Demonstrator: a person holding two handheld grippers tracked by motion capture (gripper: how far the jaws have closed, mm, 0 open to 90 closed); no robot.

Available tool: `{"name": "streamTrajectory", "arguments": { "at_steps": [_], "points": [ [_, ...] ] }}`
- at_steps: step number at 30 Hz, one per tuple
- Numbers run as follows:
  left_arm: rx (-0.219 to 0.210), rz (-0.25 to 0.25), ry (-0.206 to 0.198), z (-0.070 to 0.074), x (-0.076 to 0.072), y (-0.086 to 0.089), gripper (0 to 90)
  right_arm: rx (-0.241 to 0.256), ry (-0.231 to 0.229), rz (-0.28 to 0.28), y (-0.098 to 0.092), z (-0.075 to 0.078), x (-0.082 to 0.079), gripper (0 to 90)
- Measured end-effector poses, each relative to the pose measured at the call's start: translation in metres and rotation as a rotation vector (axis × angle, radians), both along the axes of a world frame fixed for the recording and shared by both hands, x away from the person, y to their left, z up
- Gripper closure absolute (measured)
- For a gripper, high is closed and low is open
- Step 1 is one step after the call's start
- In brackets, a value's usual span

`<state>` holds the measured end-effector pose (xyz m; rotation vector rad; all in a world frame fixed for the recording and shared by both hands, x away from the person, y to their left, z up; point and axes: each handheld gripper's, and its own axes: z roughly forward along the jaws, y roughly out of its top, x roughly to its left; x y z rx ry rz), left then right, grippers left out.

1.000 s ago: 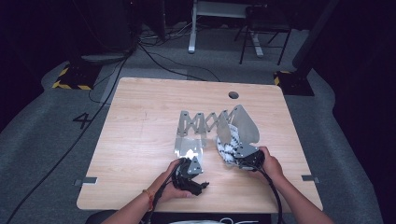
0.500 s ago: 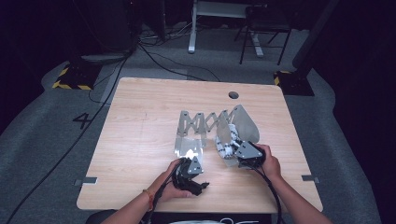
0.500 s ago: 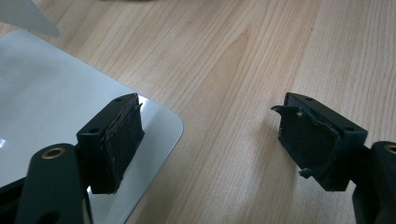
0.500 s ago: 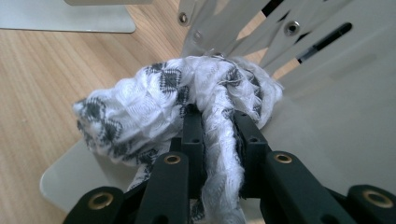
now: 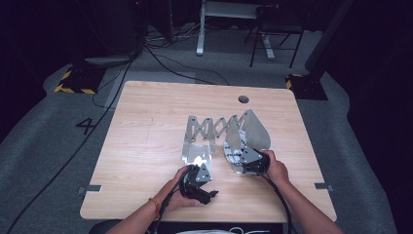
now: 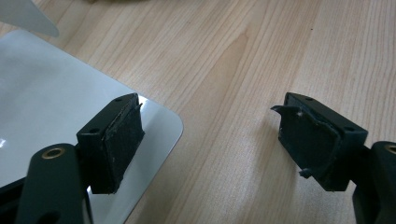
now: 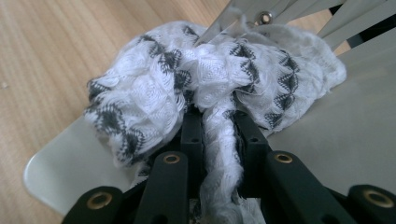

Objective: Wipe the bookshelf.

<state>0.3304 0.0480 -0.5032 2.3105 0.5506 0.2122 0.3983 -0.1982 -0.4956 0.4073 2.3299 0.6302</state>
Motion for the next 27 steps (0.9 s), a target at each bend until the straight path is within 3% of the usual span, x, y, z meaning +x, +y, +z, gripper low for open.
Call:
{"name": "streamTrajectory", "arguments": {
  "at_steps": [7,13,15,22,24,27],
  "points": [
    [0.001,0.002,0.000,0.000,0.000,0.000,21.6,0.017,0.099,0.036,-0.012,0.007,-0.004,77.8],
    [0.001,0.001,-0.001,0.000,0.000,0.000,21.6,0.062,0.193,0.051,-0.025,0.014,-0.010,77.9],
    [0.000,0.000,0.000,0.000,0.000,0.000,21.6,0.087,0.164,0.048,-0.029,0.017,-0.013,78.2],
    [0.004,-0.002,0.002,0.000,0.000,0.000,21.2,0.130,-0.032,-0.001,-0.024,0.029,-0.015,78.5],
    [0.004,-0.003,0.002,0.000,0.000,0.000,21.2,0.122,-0.057,0.000,-0.020,0.027,-0.014,78.4],
    [0.004,-0.002,0.001,0.000,0.000,0.000,21.2,0.102,-0.044,0.001,-0.015,0.021,-0.012,78.2]
  ]
}}
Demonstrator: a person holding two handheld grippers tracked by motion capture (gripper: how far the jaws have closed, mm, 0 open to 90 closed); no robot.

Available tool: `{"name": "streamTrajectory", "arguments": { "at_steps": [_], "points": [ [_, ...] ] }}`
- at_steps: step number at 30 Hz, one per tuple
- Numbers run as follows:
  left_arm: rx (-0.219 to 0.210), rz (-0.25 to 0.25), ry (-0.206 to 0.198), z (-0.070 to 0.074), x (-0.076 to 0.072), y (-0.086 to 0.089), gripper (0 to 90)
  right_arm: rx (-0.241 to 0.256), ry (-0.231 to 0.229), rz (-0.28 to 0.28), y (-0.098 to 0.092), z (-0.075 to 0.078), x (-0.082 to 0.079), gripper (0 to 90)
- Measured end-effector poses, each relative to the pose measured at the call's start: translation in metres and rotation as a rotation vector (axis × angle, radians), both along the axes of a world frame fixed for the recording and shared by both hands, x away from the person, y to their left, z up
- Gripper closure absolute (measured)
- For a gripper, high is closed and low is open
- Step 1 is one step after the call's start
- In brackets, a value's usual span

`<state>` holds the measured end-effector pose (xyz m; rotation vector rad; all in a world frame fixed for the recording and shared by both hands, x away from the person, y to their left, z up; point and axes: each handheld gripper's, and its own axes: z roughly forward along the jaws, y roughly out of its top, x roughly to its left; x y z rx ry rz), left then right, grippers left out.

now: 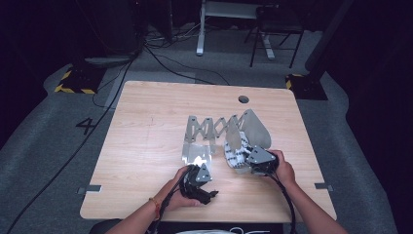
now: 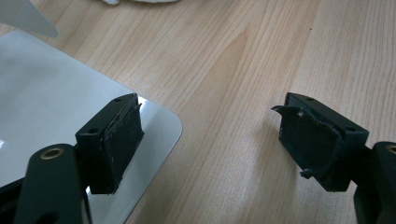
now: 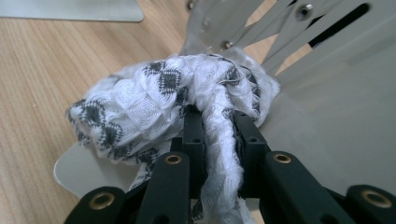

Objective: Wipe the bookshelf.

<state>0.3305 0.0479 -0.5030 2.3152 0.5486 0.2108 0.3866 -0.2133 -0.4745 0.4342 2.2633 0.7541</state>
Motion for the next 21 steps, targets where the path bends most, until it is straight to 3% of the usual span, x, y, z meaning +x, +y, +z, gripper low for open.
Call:
{"name": "streamTrajectory", "arguments": {
  "at_steps": [4,9,16,20,21],
  "points": [
    [-0.002,0.001,-0.001,0.000,0.000,0.000,21.2,-0.015,0.032,0.008,0.004,-0.008,0.004,77.9],
    [-0.002,0.001,-0.001,0.000,0.000,0.000,21.2,-0.032,0.129,0.004,0.003,-0.018,0.011,77.5],
    [-0.001,0.001,0.000,0.000,-0.001,0.000,21.2,-0.024,0.213,0.019,-0.007,-0.011,0.008,77.6],
    [-0.001,0.000,0.000,0.000,0.000,0.000,21.2,-0.004,0.161,0.016,-0.013,-0.006,0.002,78.0],
    [-0.001,0.000,0.000,0.000,0.000,0.000,21.2,0.010,0.120,0.020,-0.013,-0.002,-0.001,78.0]
  ]
}}
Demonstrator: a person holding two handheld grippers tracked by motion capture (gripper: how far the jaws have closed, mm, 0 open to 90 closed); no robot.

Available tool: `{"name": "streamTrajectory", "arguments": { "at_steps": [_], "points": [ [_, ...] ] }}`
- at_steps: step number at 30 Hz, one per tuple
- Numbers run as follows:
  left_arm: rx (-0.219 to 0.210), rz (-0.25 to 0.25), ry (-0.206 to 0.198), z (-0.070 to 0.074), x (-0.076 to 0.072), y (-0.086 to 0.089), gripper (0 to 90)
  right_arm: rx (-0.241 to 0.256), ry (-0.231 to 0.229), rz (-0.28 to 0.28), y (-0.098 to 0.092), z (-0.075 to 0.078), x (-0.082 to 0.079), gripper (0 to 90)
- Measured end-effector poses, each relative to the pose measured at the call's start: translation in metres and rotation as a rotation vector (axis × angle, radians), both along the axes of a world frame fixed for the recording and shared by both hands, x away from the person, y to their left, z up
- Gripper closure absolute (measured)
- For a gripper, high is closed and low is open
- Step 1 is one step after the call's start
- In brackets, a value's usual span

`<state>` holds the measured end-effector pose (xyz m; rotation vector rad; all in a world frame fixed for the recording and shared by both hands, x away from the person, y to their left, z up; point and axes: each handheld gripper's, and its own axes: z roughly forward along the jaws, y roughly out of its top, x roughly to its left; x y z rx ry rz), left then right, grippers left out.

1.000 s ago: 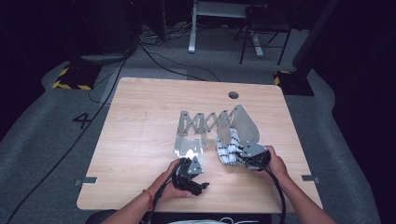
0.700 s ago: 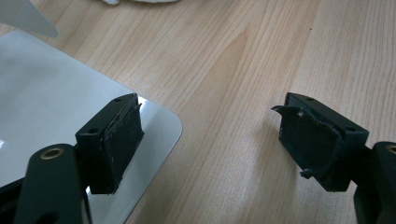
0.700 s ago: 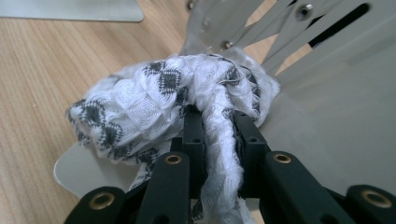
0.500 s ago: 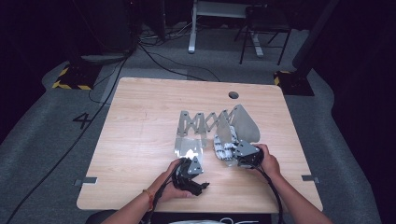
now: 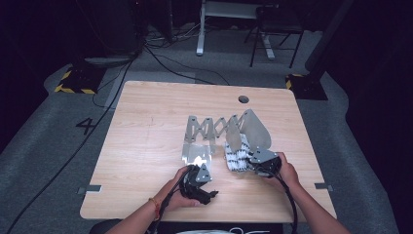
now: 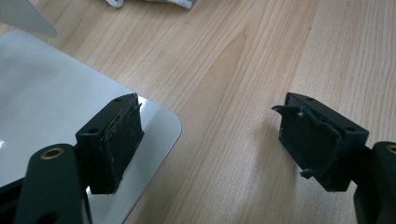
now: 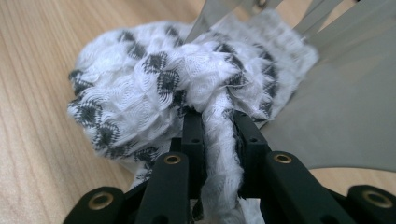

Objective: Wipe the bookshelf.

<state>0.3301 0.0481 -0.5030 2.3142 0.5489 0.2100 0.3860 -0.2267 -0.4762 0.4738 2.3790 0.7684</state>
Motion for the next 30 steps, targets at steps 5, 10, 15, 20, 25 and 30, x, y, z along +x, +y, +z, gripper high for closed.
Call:
{"name": "streamTrajectory", "arguments": {
  "at_steps": [5,10,15,20,25,30],
  "points": [
    [-0.001,-0.003,0.000,0.000,0.000,0.000,21.0,0.032,-0.078,-0.016,0.001,0.007,-0.003,78.0],
    [0.001,-0.004,0.001,0.000,0.000,0.000,20.9,0.027,-0.104,-0.017,0.010,0.003,0.002,78.0],
    [0.001,-0.004,0.001,0.000,0.000,0.000,20.9,0.001,-0.077,-0.029,0.019,-0.010,0.011,77.9],
    [-0.002,-0.003,0.000,0.000,0.000,0.000,20.9,-0.030,-0.022,-0.037,0.022,-0.019,0.017,77.8],
    [-0.004,-0.005,-0.001,0.000,0.000,0.000,21.0,-0.041,0.050,-0.020,0.018,-0.014,0.018,77.5],
    [0.000,-0.006,0.001,0.000,0.000,0.000,21.0,-0.056,0.115,0.007,0.006,-0.008,0.015,77.4]
  ]
}}
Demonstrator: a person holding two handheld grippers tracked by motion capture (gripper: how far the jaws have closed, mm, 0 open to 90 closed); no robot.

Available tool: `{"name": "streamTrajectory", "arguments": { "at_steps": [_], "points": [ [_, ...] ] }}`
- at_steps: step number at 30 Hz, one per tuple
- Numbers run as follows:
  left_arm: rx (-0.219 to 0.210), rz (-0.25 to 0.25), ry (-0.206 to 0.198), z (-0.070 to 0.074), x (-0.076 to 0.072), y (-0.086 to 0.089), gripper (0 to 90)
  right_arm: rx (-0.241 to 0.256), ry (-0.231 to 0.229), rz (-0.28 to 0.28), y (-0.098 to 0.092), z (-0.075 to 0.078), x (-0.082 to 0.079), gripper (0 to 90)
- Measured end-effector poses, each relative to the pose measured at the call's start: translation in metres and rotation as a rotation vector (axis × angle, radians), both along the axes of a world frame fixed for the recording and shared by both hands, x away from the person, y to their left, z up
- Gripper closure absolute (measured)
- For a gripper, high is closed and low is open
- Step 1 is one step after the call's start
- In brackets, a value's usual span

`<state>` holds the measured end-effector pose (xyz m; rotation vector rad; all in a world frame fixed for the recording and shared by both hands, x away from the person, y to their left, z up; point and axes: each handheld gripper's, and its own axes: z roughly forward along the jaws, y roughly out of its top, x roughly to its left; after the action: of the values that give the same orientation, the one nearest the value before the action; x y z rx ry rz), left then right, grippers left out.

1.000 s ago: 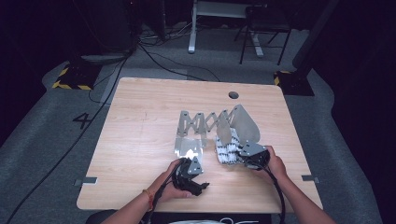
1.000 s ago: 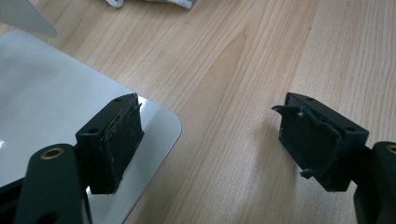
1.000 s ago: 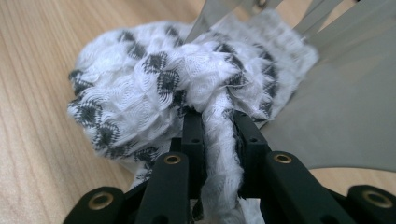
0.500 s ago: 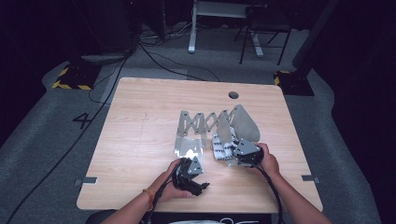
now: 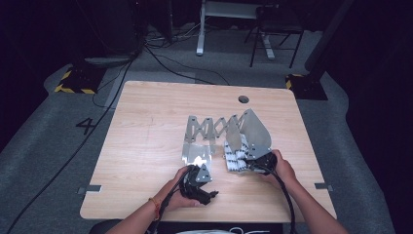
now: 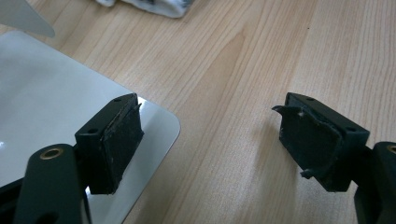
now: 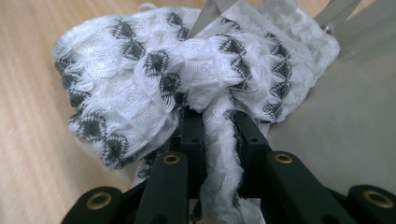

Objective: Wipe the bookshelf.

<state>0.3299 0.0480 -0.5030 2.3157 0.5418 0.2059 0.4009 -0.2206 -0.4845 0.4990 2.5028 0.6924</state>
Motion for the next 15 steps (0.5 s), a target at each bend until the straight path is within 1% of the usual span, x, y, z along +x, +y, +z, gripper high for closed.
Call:
{"name": "streamTrajectory", "arguments": {
  "at_steps": [3,6,8,12,15],
  "points": [
    [-0.001,-0.001,0.000,0.000,0.000,0.000,20.9,-0.007,0.012,0.003,-0.005,0.002,-0.004,77.4],
    [-0.001,-0.001,0.000,0.000,0.000,0.000,20.9,-0.008,-0.006,0.002,-0.006,0.002,-0.008,77.5],
    [0.001,0.001,0.003,0.000,0.000,0.000,20.8,-0.005,-0.038,0.004,-0.004,0.005,-0.010,77.6],
    [0.000,-0.001,0.002,0.000,0.000,0.000,20.6,0.033,-0.121,-0.014,-0.001,0.011,-0.012,77.6],
    [0.000,-0.001,0.002,0.000,0.000,0.000,20.6,0.051,-0.172,-0.019,0.001,0.012,-0.011,77.6]
  ]
}}
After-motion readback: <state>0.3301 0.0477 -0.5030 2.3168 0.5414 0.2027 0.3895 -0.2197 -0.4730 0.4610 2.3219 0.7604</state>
